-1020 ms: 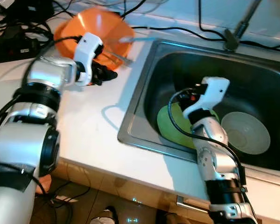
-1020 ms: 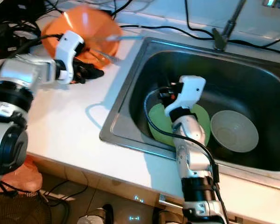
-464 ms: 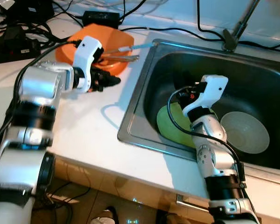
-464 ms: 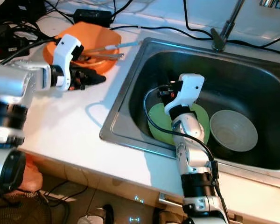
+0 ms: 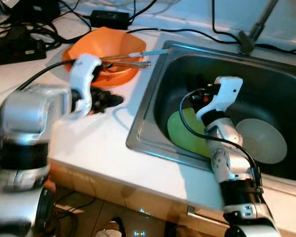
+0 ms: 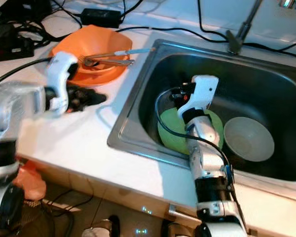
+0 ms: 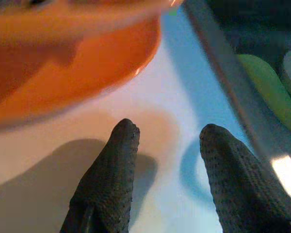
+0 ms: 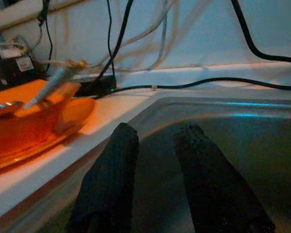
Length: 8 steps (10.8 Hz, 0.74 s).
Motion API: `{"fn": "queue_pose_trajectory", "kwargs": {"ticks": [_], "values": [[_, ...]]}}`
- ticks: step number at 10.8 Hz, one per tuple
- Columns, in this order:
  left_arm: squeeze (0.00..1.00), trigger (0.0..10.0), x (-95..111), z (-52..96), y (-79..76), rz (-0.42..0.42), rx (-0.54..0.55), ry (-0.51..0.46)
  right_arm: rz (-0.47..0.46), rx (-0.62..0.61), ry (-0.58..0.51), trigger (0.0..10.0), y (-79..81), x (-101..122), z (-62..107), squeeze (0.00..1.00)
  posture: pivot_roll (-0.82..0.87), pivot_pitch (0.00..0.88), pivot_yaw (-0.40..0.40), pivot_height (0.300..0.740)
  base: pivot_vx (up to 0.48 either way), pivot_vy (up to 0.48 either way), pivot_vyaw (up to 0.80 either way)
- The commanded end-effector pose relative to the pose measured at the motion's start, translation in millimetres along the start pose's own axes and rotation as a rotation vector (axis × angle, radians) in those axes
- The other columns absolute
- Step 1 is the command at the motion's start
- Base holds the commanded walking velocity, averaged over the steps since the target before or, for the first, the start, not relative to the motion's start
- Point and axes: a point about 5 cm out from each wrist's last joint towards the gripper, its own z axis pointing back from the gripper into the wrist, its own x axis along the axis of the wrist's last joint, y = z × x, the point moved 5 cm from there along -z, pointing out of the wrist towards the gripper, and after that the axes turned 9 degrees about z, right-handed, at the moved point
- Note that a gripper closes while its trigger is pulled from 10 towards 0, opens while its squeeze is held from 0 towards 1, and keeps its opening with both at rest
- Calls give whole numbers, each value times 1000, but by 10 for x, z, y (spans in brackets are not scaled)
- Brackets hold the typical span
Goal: Kitchen organization
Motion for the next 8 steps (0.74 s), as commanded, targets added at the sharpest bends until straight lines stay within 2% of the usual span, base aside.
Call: {"fn": "queue_pose_trajectory", "kwargs": {"ticks": [1,3,4,6,7,8], "values": [[0,10000,-55,87,-21,29,18,-11,-46,-36,124,10000,-69,-416,179,0,175,217,17,740,0,0,0],[0,10000,-44,172,13,20,86,-102,-45,-28,126,10000,-72,-421,152,0,183,212,3,740,0,0,0],[0,10000,-68,219,-54,-8,120,-205,-46,-17,123,10000,-46,-416,119,0,182,209,-7,740,0,0,0],[0,10000,-388,212,-193,4,108,-174,-45,2,118,10000,-17,-405,81,0,180,208,-20,740,0,0,0],[0,10000,-413,242,-195,3,109,-176,-45,5,117,10000,-17,-404,77,0,181,206,-24,740,0,0,0],[0,10000,-387,327,-189,-25,123,-227,-43,11,115,10000,-18,-402,60,0,183,201,-28,740,0,0,0]]}}
